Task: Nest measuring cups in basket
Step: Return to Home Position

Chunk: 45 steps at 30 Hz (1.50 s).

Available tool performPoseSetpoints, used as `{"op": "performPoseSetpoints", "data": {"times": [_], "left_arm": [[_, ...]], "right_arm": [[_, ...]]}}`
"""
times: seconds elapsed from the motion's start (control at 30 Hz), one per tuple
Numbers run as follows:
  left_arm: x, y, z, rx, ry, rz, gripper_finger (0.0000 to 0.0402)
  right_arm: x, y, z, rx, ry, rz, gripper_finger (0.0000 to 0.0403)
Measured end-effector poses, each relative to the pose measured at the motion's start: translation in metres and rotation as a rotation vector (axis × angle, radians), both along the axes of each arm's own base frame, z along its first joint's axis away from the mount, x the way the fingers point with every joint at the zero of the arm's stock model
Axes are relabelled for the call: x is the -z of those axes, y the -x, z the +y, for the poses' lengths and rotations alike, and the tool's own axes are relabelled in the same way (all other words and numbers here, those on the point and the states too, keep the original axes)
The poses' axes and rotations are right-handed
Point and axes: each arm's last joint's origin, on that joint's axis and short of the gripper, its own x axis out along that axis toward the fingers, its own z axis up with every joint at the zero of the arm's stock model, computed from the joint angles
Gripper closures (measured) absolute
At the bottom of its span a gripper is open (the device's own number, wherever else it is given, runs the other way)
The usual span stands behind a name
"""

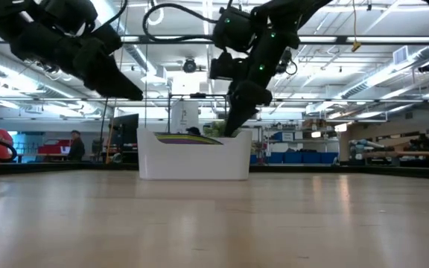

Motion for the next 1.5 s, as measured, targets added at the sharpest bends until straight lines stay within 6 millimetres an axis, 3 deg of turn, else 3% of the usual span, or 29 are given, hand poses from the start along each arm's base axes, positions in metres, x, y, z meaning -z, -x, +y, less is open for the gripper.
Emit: {"op": "performPoseSetpoints", "data": {"times": [0.2,0.43,0.83,1.3,1.5], "left_arm": [[0.008,0.014,-0.004,-0.015,0.025,-0.046,0.0225],[0.012,0.029,-0.007,-0.046,0.013,-0.116,0.0225],[0.029,0.054,-0.012,-0.096,0.013,-0.267,0.0225],[0.038,0.063,-0.015,-0.101,0.019,-0.422,0.0225],[0.038,0.063,-0.015,-0.098,0.004,-0.418,0.0225]], "right_arm": [[-0.011,0.014,-0.005,0.07,-0.016,-0.026,0.0392],[-0.007,0.031,-0.003,0.103,-0.007,-0.114,0.0392],[0.0,0.083,0.007,0.166,-0.031,-0.333,0.039],[0.014,0.143,0.018,0.163,-0.018,-0.728,0.039],[0.028,0.161,0.019,0.18,-0.022,-0.779,0.0391]]}}
